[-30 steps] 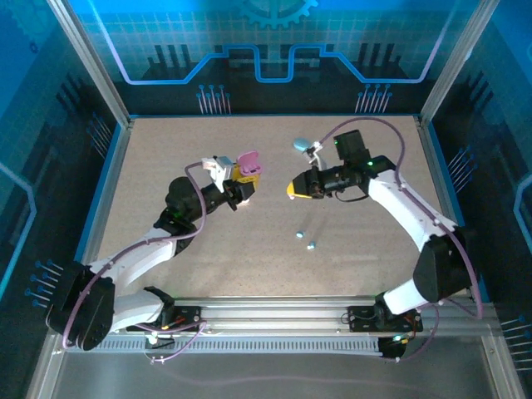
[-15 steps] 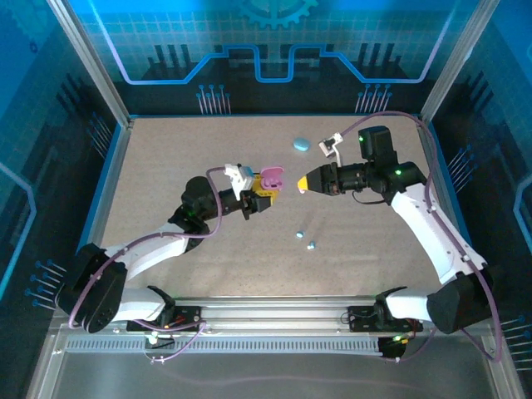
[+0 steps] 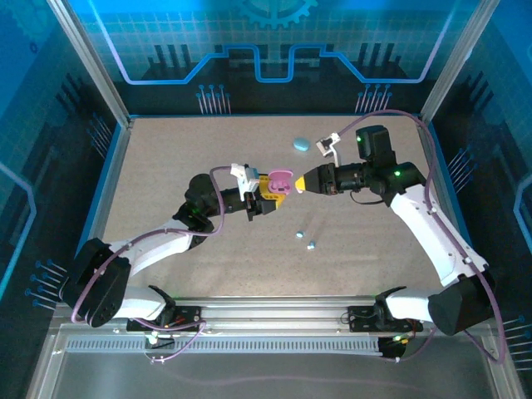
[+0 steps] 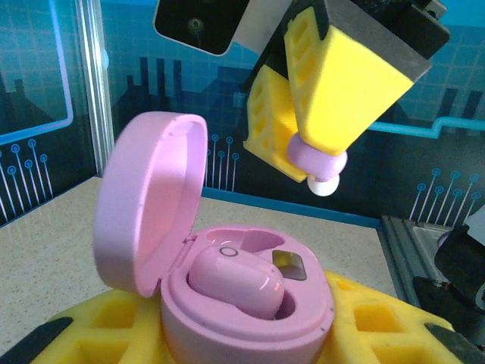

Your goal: Insert wireless bluetooth earbuds into charging case

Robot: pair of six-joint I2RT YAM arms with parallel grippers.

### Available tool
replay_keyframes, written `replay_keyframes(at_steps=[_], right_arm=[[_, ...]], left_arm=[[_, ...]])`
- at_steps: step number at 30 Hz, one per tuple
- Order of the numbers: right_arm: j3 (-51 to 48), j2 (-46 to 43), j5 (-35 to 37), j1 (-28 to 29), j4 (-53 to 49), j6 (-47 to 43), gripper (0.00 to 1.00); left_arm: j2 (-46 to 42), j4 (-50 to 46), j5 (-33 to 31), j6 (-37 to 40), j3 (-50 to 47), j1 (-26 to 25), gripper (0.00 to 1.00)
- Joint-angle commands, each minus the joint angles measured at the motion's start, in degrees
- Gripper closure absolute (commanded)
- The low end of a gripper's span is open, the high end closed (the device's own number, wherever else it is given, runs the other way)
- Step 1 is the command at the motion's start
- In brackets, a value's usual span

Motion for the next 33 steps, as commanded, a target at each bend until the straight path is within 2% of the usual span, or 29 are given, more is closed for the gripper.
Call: replay_keyframes(at_steps=[1, 33], right_arm=[[2.19, 0.74, 0.92, 1.46, 1.69, 0.53, 0.78], [3.6, 4.98, 6.83, 5.43, 4.02, 2.13, 0.78]], left_arm=[[0.5, 1.73, 2.38, -0.28, 1.96, -0.52, 0.68], [0.71, 3.5, 4.13, -2.96, 2.3, -0.71, 0.68]])
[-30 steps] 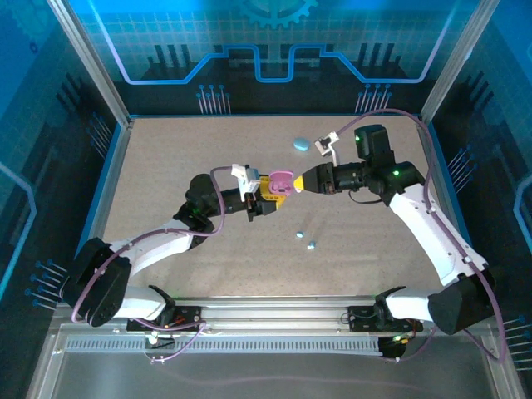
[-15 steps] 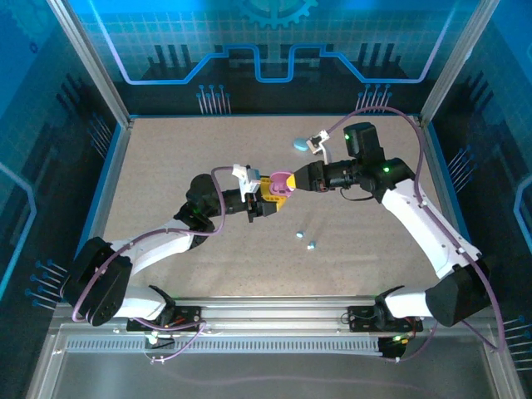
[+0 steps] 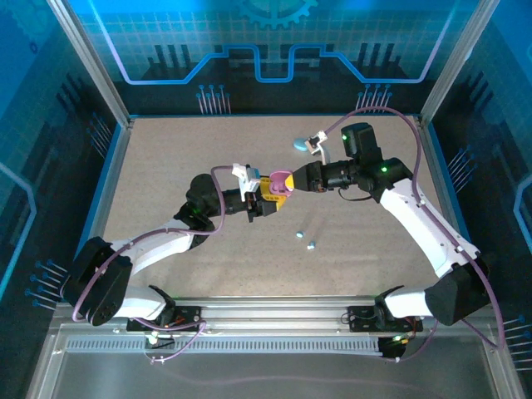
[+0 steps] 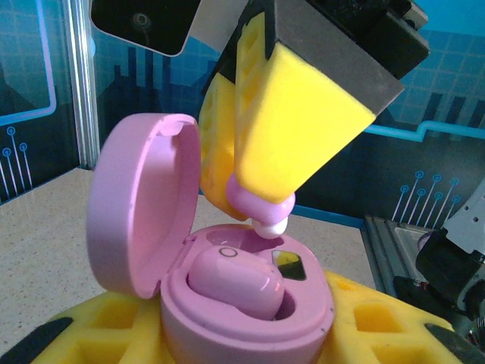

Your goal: Insert wireless bluetooth earbuds into charging case

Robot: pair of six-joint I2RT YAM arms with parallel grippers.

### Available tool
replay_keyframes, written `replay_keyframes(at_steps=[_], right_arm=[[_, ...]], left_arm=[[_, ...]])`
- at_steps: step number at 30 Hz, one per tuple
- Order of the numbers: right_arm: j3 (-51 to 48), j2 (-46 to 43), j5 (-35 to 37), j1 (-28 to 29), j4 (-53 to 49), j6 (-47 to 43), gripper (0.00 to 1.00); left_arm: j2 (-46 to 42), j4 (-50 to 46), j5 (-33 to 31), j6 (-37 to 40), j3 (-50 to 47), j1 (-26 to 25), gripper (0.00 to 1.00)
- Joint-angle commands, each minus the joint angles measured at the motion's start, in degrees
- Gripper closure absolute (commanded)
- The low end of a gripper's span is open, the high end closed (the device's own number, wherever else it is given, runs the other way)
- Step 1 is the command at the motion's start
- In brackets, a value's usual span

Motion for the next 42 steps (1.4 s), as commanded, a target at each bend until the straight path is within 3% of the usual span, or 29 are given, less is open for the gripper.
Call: replay_keyframes(at_steps=[1, 19, 42], right_arm=[[1.58, 1.15, 1.38, 1.23, 1.7, 0.09, 0.78], [1.51, 0.81, 5.63, 2.9, 4.99, 2.37, 0.78], [4.14, -0.03, 13.72, 3.78, -3.16, -2.04, 0.66]], left_arm=[[0.18, 3.51, 2.85, -0.36, 2.24, -0.44, 0.68], [0.59, 3.5, 3.2, -0.21, 2.44, -0.47, 0.68], [0.08, 4.11, 2.26, -0.11, 2.39, -0.55, 0.68]])
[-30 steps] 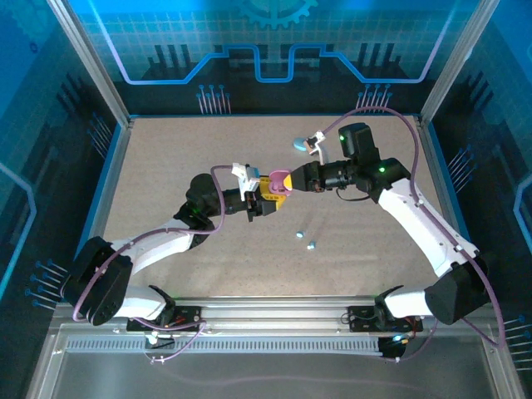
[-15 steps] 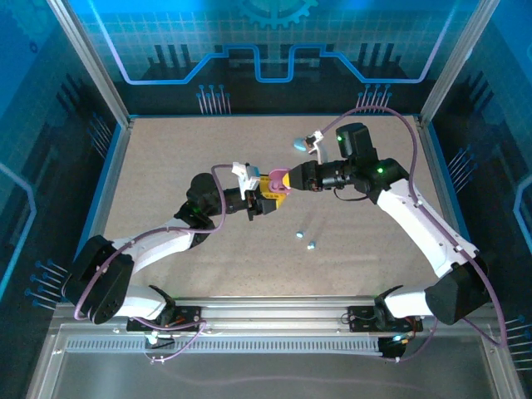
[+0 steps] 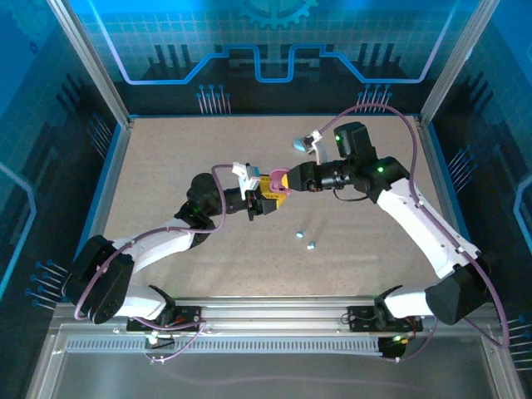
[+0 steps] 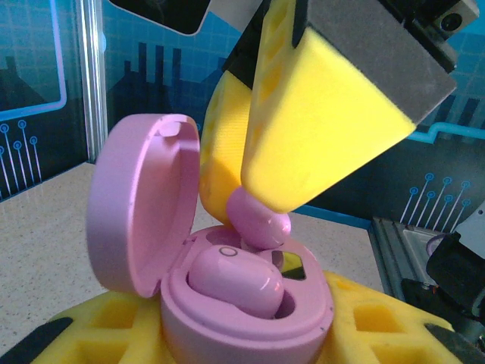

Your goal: Insert wireless bluetooth earbuds into charging case

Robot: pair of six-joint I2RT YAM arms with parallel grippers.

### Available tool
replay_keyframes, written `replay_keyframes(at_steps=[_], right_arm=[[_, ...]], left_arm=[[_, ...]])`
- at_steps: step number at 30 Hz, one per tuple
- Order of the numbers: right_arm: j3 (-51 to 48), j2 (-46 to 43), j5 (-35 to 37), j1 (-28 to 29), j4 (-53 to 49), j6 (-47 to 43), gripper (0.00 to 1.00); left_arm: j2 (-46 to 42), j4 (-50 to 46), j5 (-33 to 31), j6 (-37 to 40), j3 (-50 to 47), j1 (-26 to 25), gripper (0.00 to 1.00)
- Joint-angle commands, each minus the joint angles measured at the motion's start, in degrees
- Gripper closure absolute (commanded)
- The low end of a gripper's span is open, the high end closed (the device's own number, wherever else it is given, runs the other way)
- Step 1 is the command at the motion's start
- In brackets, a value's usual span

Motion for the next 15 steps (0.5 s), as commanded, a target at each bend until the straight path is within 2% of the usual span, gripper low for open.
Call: replay_keyframes(at_steps=[1, 15], right_arm=[[1.64, -0.54, 4.17, 0.28, -1.02, -1.32, 0.66], [1.91, -3.4, 6.32, 0.33, -2.26, -0.59, 0.57]], left_arm=[[-0.67, 4.05, 3.06, 0.32, 1.98, -0.94, 0.68], [-0.87, 3.72, 2.38, 0.68, 1.65, -0.96, 0.68]])
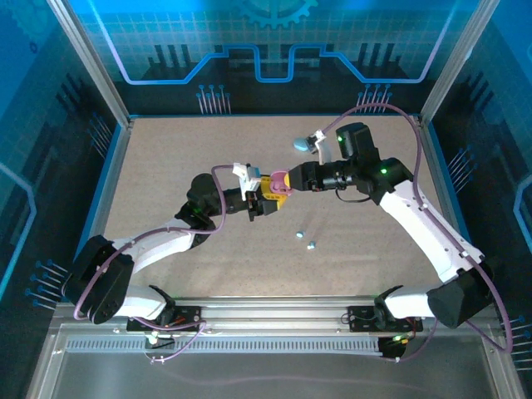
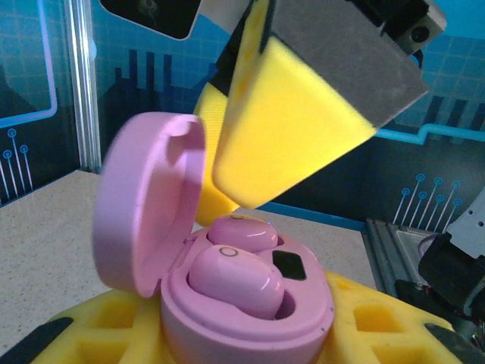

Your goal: Insert wireless bluetooth earbuds into charging case

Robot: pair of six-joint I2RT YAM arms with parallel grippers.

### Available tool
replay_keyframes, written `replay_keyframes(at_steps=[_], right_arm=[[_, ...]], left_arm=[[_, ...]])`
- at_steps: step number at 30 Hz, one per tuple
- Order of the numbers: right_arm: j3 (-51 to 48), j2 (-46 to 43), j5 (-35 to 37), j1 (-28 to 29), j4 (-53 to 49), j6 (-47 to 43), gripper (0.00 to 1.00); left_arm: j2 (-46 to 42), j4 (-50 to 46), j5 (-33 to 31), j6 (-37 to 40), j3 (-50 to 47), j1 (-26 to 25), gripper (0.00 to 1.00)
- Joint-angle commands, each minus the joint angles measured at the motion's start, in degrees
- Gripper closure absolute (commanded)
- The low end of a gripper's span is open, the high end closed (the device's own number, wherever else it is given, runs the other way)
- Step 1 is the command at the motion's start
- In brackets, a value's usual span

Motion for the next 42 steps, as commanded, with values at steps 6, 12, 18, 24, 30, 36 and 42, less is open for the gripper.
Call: replay_keyframes(at_steps=[6, 12, 18, 24, 30, 36, 42], right_arm=[[1.42, -3.47, 1.25, 0.2, -0.87, -0.24, 0.58], [-0.42, -7.12, 3.34, -0.06, 0.96, -0.04, 0.58], [-1.65, -9.39, 6.61, -2.27, 2.87, 3.04, 0.56], [1.42, -5.05, 5.56, -3.31, 2.03, 6.32, 0.53], [5.65, 0.74, 1.25, -3.32, 0.48, 7.07, 0.52], [5.56, 2.23, -0.36, -3.08, 0.55, 7.0, 0.51], [4.84, 2.59, -3.23, -2.84, -2.09, 4.31, 0.51]], left_arm=[[-1.2, 1.97, 1.66, 1.22, 1.7, -0.37, 0.68], [-1.63, 0.91, 1.4, 2.71, 1.54, -0.41, 0.68], [-2.3, -0.25, 2.17, 4.48, 1.43, -0.42, 0.68], [-2.95, -0.74, 2.45, 4.84, 1.4, -0.75, 0.68], [-3.21, -1.03, 2.54, 4.82, 1.55, -0.86, 0.68], [-3.05, -1.24, 2.28, 4.81, 1.72, -0.87, 0.68], [-3.05, -1.52, 1.47, 4.4, 2.22, -0.92, 0.69]])
